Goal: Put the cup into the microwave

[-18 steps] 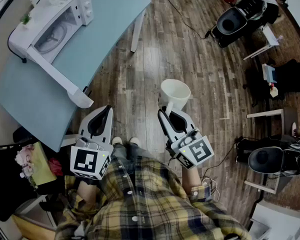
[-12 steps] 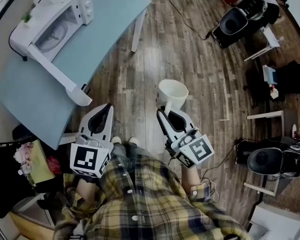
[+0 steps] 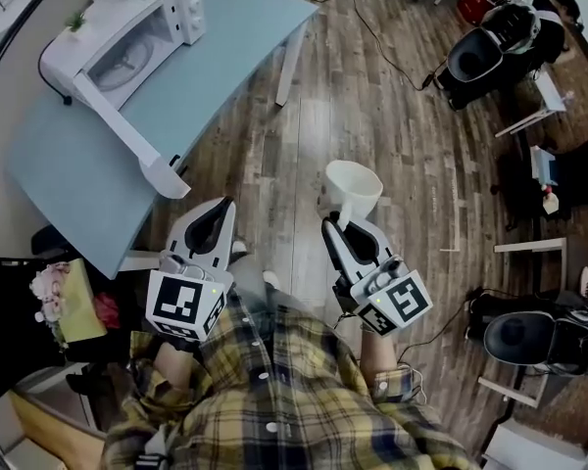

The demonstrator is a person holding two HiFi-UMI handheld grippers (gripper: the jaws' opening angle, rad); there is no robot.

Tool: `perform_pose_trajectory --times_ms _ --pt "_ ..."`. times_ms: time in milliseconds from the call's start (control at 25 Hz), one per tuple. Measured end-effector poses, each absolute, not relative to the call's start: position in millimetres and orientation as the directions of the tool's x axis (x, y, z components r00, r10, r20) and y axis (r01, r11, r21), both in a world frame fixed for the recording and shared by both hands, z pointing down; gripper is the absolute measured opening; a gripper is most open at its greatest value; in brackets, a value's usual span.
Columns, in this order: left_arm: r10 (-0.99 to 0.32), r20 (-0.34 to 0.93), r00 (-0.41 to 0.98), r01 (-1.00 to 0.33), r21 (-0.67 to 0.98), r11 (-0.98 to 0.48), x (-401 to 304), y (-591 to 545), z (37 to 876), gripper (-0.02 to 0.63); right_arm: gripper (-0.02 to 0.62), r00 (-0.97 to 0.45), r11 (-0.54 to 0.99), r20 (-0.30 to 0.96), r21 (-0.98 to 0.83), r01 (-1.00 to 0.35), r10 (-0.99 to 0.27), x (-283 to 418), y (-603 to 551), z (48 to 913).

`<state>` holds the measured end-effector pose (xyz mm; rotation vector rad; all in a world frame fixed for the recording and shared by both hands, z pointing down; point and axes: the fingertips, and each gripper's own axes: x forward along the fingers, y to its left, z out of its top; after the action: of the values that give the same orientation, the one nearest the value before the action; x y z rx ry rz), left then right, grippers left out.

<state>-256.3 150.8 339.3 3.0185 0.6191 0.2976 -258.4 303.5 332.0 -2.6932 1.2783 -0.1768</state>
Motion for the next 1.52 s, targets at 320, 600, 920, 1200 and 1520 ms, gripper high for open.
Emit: perform_pose_trajectory --times_ms 320,600,920,1200,1520 --pt "0.375 0.19 0.907 0.364 0.091 -0.927 -217.8 143.8 350.7 -0.009 0.051 0.635 -0.63 0.057 -0.221 -0.744 -0.77 -220.5 307.9 345.1" --pt "0.353 0.156 0.923 0.341 0.096 -0.935 -148.8 133.1 342.1 -0.009 0.052 0.591 -0.591 0.059 -0.174 -0.787 -0.805 -156.3 287.1 338.9" --pt "0.308 0.163 0.937 0.292 0.115 -0.949 -86.3 115.8 343.4 -0.009 0.051 0.533 -0.536 0.072 -0.178 -0.825 -0.843 -80.5 257.9 337.6" --pt "0.254 0.157 0.954 0.233 0.142 -0.962 -56.0 89.5 346.2 -0.009 0.052 0.464 -0.474 0.099 -0.17 -0.864 -0.88 -41.2 224.2 339.3" --pt "0.215 0.154 0.964 0.191 0.156 -0.969 -45.3 66.1 351.3 -0.009 0.052 0.405 -0.419 0.115 -0.177 -0.89 -0.907 -23.6 188.5 344.6"
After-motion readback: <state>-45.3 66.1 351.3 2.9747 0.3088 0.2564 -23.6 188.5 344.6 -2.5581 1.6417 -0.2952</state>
